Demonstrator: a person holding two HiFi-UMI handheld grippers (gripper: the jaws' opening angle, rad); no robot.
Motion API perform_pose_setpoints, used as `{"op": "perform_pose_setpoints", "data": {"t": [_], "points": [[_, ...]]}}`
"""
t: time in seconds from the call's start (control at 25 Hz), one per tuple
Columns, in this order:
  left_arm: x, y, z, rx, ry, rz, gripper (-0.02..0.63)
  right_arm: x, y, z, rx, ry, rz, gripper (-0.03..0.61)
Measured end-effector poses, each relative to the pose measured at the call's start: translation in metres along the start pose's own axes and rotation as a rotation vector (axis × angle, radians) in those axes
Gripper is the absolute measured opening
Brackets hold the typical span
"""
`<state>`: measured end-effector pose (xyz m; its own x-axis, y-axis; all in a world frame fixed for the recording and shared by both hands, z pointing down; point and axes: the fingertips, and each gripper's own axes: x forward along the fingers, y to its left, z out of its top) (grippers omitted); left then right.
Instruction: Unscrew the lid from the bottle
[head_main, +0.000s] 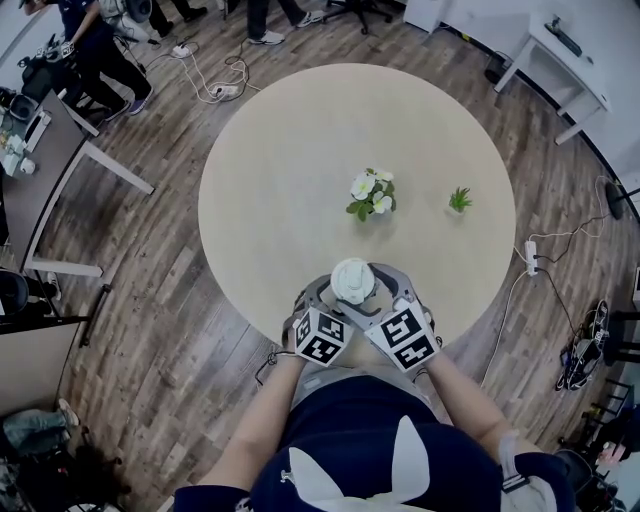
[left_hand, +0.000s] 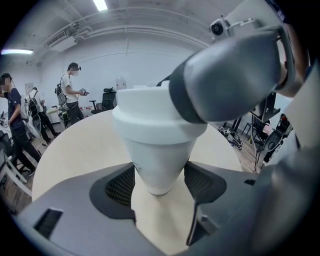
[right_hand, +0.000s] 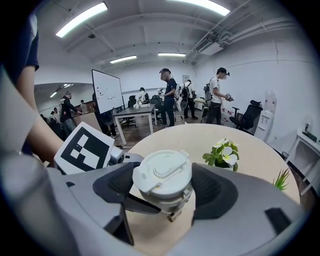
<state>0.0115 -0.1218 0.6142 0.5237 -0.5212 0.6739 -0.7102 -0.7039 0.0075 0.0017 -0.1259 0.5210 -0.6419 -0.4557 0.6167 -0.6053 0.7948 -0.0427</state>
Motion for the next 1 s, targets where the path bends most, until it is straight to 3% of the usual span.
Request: {"op": "perform_pose_setpoints", "data": {"t": [0.48,1.0], "points": [[-0.002,0.000,-0.001,0.007,-0.005,-0.009,0.316,0.000,0.005,-0.002,-0.167,0.076,0.170,0.365],[0.001,0.001,-0.002,0.018,-0.003,-0.019,0.316,0.001,0.002,-0.010,-0.480,0.295,0.396,0.365]]}}
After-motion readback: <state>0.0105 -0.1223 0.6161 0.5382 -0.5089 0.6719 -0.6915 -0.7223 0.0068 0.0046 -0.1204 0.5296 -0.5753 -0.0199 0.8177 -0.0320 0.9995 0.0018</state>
